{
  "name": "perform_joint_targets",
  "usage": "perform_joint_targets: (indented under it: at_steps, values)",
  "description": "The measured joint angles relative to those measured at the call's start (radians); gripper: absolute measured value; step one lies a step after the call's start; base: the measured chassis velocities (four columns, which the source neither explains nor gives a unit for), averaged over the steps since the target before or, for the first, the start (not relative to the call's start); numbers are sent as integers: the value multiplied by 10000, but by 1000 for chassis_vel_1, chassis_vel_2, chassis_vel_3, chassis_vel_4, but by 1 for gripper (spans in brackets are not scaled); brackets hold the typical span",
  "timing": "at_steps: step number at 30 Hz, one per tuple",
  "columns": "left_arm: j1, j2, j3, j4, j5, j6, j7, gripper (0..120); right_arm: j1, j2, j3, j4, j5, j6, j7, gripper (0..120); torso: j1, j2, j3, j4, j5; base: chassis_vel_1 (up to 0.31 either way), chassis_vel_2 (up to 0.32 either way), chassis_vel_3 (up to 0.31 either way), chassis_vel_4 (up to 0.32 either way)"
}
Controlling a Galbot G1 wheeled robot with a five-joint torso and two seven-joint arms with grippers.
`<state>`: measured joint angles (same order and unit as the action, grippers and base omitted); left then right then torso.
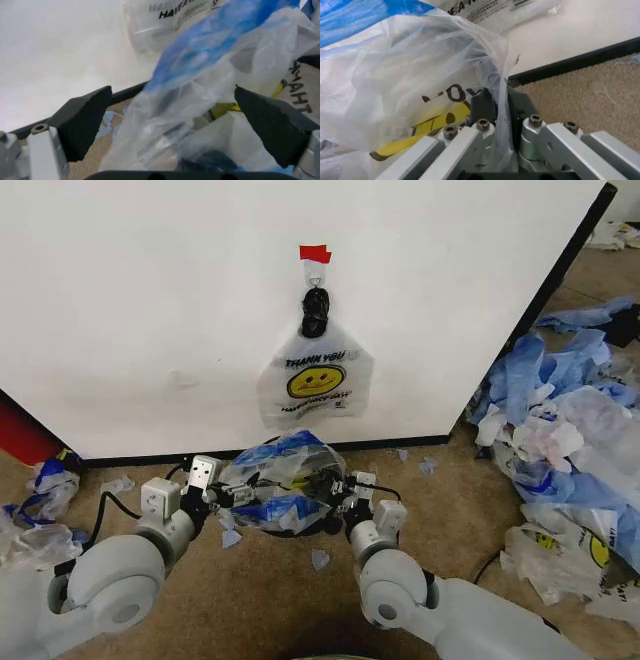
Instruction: Pick up the garbage bag from the wall and place it over the trash bin.
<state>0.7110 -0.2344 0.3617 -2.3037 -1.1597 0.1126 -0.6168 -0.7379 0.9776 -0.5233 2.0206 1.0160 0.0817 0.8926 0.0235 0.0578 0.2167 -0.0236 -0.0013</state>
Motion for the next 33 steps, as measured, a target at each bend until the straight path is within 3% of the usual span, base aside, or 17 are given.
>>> perform_joint_targets:
  at_steps: [14,31,33]
  values:
    - [-102,-171,271,701,573,-246,529,91,-135,21,-128,83,-96,33,-55,1,0,0,0,-1,0,0,0,0,0]
    - [-130,-61,228,838,713,-444,434,34,-144,-80,-501,268,-184,11,-145,1,0,0,0,-1,1,0,0,0,0]
    - [-94,-133,226,951,710,-476,408,22,-186,-106,-514,347,-217,35,-254,1,0,0,0,0,0,0,0,0,0]
